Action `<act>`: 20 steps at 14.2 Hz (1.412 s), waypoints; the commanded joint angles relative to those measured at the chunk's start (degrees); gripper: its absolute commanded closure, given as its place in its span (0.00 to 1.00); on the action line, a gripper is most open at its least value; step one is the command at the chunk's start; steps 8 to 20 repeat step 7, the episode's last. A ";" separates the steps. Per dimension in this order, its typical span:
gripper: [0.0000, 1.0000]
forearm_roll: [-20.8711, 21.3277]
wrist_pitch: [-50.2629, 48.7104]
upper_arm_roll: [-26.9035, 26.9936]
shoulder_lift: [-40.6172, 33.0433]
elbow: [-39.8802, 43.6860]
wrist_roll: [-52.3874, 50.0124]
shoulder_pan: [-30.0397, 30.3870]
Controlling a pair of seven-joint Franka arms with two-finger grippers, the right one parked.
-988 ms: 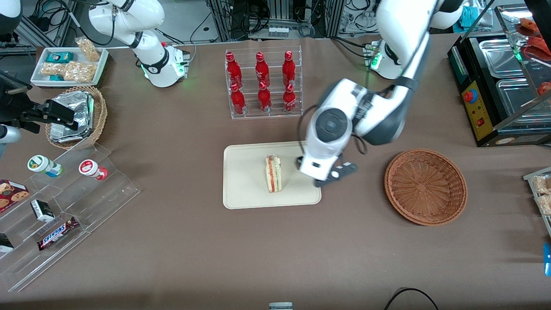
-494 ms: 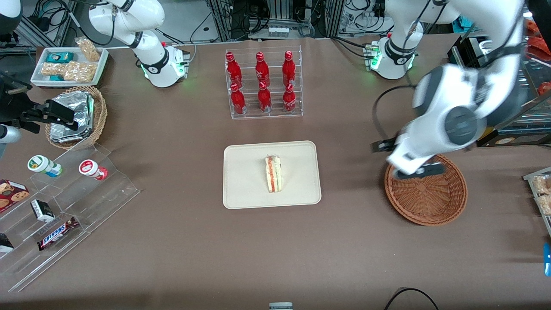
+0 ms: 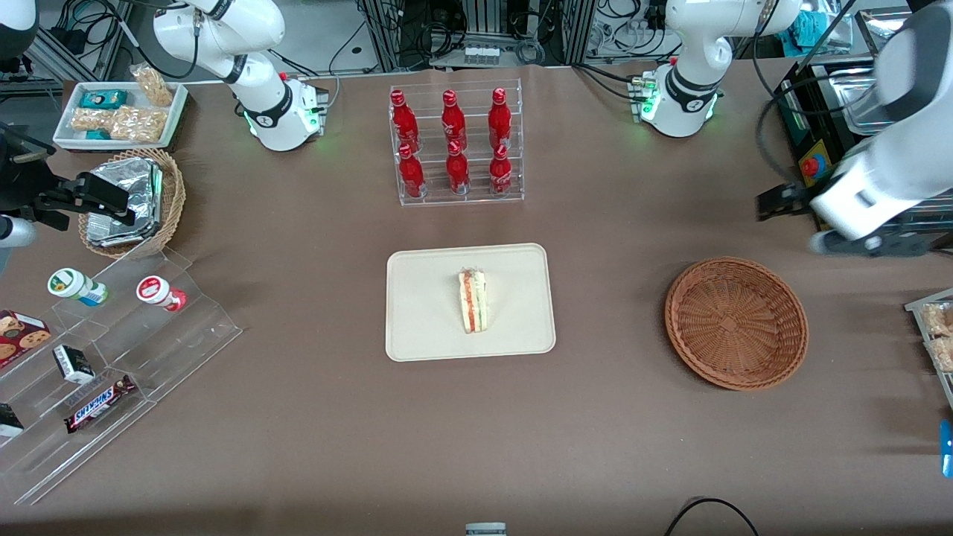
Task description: Place sandwich from basket to tray
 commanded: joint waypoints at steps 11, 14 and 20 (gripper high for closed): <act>0.00 0.08 -1.26 -0.86 -1.70 6.42 2.22 5.06; 0.00 0.08 -1.26 -0.86 -1.70 6.42 2.22 5.06; 0.00 0.08 -1.26 -0.86 -1.70 6.42 2.22 5.06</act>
